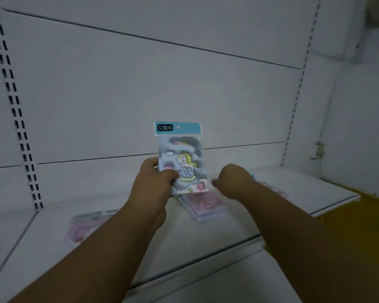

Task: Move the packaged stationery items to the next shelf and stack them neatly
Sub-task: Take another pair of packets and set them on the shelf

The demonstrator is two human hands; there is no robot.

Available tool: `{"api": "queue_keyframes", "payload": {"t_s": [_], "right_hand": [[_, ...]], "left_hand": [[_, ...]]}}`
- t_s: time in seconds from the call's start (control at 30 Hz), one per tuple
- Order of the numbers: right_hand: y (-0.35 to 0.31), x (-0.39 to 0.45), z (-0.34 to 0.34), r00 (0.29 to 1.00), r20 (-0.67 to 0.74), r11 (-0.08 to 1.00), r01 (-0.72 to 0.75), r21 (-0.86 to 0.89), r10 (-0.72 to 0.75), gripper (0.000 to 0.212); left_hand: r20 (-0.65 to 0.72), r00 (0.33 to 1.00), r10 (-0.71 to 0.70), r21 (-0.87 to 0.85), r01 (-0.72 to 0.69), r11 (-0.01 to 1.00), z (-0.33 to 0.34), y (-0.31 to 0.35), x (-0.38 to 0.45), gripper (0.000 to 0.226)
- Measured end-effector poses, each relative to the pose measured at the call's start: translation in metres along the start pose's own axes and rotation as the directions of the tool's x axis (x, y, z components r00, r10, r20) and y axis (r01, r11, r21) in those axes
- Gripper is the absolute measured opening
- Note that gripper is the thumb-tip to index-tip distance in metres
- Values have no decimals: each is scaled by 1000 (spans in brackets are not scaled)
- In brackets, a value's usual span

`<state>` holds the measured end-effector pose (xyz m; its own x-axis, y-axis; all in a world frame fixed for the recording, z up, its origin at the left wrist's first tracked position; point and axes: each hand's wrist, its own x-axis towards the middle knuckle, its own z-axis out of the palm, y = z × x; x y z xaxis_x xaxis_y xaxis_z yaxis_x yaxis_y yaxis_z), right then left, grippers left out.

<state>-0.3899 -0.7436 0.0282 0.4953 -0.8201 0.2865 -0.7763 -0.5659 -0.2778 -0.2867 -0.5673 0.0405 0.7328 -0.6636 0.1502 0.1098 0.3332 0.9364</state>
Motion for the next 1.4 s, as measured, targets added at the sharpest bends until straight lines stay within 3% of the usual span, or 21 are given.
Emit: {"api": "queue_keyframes", "payload": {"t_s": [0.03, 0.07, 0.1, 0.13, 0.17, 0.2, 0.3, 0.37, 0.53, 0.73, 0.83, 0.93, 1.03, 1.1, 1.2, 1.4], "right_hand": [[5, 2, -11, 1000, -3, 982, -4, 190, 4, 42], [12, 4, -24, 999, 34, 887, -36, 461, 23, 47], [18, 5, -38, 994, 106, 706, -88, 702, 19, 48], [26, 8, -50, 989, 148, 545, -118, 830, -11, 46], [36, 12, -60, 987, 152, 464, -111, 879, -52, 43], [47, 17, -67, 988, 130, 460, -79, 885, -80, 38], [83, 37, -79, 998, 46, 557, -19, 830, -35, 22], [113, 56, -79, 999, 46, 630, -40, 776, 8, 27], [171, 105, -63, 992, 129, 881, -53, 470, -10, 31], [208, 156, -12, 976, 184, 964, 69, 256, -118, 35], [211, 164, 7, 969, 169, 980, 159, 124, -178, 38], [207, 160, 12, 960, 118, 966, 258, -27, -253, 37], [192, 149, 0, 917, 22, 917, 398, -7, -397, 36], [171, 134, -12, 844, -67, 843, 535, 51, -532, 45], [125, 104, -33, 734, -138, 725, 679, 118, -665, 49], [11, 24, -59, 574, -194, 545, 818, 185, -795, 46]], "left_hand": [[14, 1000, -14, -1, 14, 1000, 8, -5, 2, 25], [28, 999, -26, 11, 25, 1000, 17, -10, 4, 25], [43, 998, -35, 30, 34, 999, 28, -15, 7, 25], [59, 997, -41, 50, 38, 998, 39, -20, 9, 24], [79, 996, -42, 73, 36, 997, 53, -25, 12, 23], [101, 994, -38, 107, 28, 994, 67, -32, 14, 21], [183, 983, -17, 308, -40, 951, 112, -58, 23, 16], [217, 976, -3, 440, -95, 893, 140, -73, 31, 17], [189, 971, -143, 662, -19, 749, 195, -102, 55, 23], [145, 986, -81, 935, -110, 338, 233, -136, 78, 24], [106, 994, -25, 984, -101, 149, 237, -146, 82, 49], [35, 999, 24, 998, -37, 60, 237, -148, 84, 54], [61, 989, 135, 998, -61, -5, 232, -142, 82, 46], [91, 974, 207, 996, -89, -20, 220, -133, 78, 41], [103, 976, 190, 995, -101, -20, 180, -107, 67, 42], [-34, 950, 309, 995, 61, -77, 48, -39, 14, 40]]}}
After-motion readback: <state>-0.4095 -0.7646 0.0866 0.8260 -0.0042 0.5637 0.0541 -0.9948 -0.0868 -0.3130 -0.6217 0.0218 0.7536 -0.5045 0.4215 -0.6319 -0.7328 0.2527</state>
